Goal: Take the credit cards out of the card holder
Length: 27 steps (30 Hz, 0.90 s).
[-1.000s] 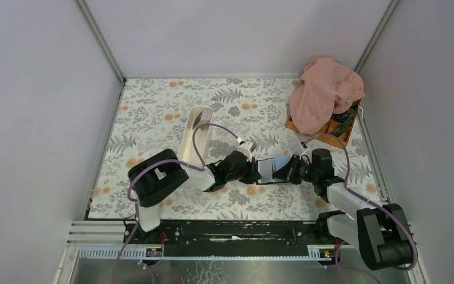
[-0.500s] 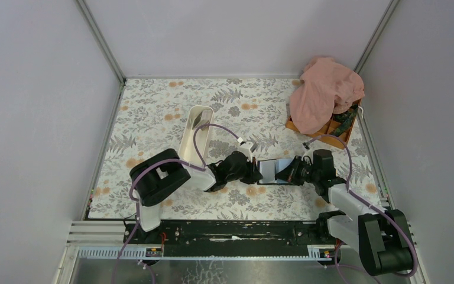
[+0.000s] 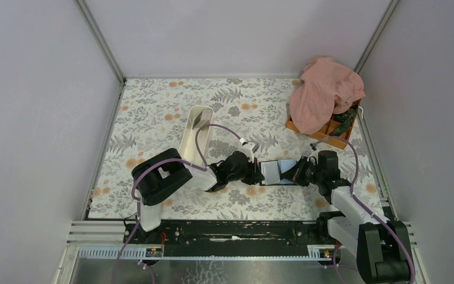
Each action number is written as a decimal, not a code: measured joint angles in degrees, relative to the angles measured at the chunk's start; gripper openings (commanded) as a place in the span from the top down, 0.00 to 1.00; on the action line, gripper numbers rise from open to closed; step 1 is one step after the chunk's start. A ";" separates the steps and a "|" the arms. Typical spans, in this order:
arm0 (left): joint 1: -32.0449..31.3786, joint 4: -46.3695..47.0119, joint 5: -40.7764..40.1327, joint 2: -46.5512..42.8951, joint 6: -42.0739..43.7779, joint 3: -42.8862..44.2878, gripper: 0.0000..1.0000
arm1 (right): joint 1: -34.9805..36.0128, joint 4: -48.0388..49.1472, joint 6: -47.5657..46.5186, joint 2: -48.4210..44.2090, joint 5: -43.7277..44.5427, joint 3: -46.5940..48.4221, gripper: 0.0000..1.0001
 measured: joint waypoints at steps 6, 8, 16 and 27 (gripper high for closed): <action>0.35 -0.04 0.70 0.07 0.00 0.07 1.00 | -2.60 -3.45 -0.57 -4.26 4.85 1.05 1.00; 0.50 -0.07 1.01 0.09 0.00 0.09 1.00 | -3.17 -4.02 -0.79 -5.05 5.86 1.46 1.00; 0.83 -1.62 1.92 0.13 0.11 1.01 1.00 | -4.63 -6.82 -1.60 -7.30 9.84 2.82 1.00; 1.18 -2.69 3.02 0.35 0.33 1.68 1.00 | -4.94 -3.28 -1.03 -2.67 4.90 2.56 0.59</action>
